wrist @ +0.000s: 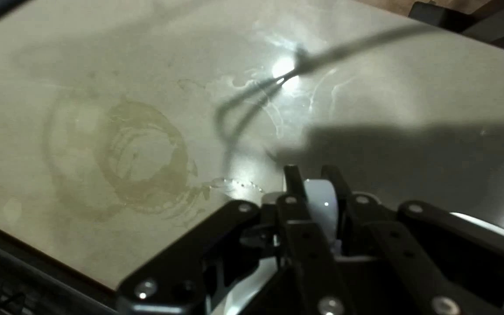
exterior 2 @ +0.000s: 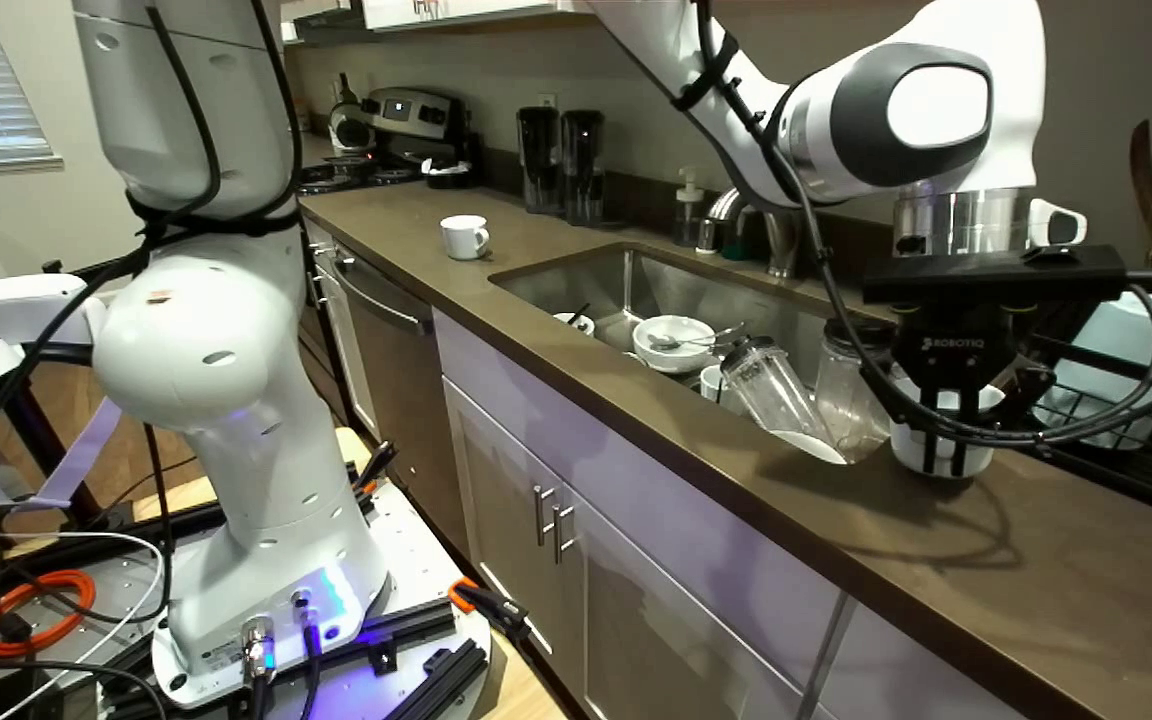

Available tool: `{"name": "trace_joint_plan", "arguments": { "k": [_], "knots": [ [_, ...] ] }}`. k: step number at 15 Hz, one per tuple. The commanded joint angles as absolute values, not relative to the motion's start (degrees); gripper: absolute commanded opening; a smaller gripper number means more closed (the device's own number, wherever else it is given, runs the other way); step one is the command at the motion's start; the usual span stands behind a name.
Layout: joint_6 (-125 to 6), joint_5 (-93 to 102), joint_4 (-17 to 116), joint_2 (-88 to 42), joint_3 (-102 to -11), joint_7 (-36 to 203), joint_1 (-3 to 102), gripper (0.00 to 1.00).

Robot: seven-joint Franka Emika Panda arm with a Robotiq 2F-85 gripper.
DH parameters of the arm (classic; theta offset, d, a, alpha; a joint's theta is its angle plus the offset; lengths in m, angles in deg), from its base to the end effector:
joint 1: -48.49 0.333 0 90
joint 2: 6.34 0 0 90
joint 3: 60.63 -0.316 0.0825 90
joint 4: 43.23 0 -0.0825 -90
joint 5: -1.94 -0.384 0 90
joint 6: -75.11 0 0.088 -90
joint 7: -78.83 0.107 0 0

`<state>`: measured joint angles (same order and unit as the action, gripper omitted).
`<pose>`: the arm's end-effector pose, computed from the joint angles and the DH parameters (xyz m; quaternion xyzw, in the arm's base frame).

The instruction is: Pick up the white mug on the right side of the counter, pour the liquid out of the mug and into the sink, place the mug down on the right side of the counter

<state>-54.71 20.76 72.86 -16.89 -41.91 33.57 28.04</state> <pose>0.4560 -0.3754 0.3708 0.9746 0.1560 -0.0841 0.1367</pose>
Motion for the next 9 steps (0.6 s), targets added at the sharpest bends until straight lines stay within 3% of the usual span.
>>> {"name": "trace_joint_plan", "arguments": {
  "k": [1, 9],
  "knots": [
    [-53.30, 17.37, 70.82, -17.52, -42.29, 30.80, 26.21, 0.04],
    [-52.36, 12.11, 68.16, -20.45, -42.60, 29.69, 24.36, 0.04]
  ]
}}
